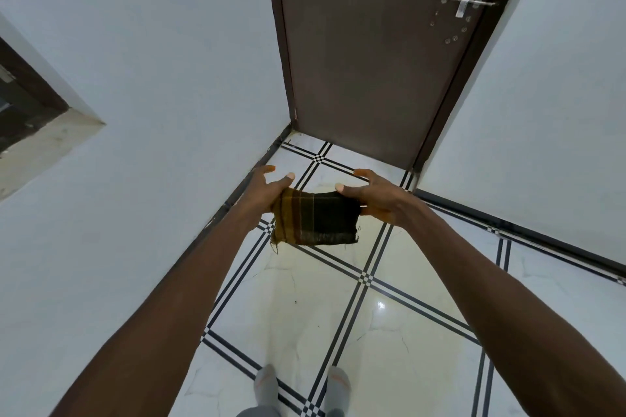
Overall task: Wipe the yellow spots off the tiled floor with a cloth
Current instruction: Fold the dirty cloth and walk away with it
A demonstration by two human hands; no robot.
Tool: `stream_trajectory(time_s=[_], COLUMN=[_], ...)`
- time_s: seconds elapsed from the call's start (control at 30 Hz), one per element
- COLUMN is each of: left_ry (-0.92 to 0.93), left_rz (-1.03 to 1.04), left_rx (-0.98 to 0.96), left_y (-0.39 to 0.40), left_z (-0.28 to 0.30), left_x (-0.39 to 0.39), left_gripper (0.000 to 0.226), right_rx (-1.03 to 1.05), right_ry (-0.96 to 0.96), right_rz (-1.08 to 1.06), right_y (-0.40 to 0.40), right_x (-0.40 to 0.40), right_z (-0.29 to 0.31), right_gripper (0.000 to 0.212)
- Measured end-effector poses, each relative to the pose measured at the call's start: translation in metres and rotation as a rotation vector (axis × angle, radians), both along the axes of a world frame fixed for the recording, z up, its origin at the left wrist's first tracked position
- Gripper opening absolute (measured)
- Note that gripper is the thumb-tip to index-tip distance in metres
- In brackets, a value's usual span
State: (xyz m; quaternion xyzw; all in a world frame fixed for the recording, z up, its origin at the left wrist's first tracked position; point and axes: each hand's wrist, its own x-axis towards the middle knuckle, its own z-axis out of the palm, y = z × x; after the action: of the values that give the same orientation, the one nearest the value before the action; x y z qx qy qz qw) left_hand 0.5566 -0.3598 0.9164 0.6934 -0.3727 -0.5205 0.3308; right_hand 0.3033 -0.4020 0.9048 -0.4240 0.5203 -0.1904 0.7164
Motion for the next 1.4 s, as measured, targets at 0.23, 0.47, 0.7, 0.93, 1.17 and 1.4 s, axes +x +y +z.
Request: stream_trajectory(time_s=[0.23,0.47,0.7,0.93,1.17,1.4], left_ry=[-0.133,-0.519,-0.207,0.042,0.312,0.394], left_rz=[-0.375,-0.332,-0.141,0.238,0.542,0.771], left_rx=[-0.218,-0.398,-0.352,-0.164,-0.084,-0.145], left_y=[0.01,0.007,0.017,0.048,0.131,0.282], left_z=[0.009,0.012,0.0,-0.04,-0.046,-0.044], left_x=[0.011,0.001,0.023,0.056,0.103,0.159], left_gripper=[0.052,0.04,0.028,0.04,0.039,0.047], right_rx=[-0.39,-0.798,-0.397,-0.11,0.009,-0.078], right_ry=[0.158,0.567,-0.043,-0.197,-0.158,-0.085], right_rz=[0.181,0.225,0.023,-0.086,0.043,0.272], right_y=[0.004,0.001,0.012,0.038,0.076,0.18], right_x=[-0.011,0.005,0.009,0.068,0.144,0.241], right_z=[0.017,0.026,0.002,-0.019,-0.03,-0.032], right_gripper=[0.046,0.027,0.033,0.035,0.032,0.025])
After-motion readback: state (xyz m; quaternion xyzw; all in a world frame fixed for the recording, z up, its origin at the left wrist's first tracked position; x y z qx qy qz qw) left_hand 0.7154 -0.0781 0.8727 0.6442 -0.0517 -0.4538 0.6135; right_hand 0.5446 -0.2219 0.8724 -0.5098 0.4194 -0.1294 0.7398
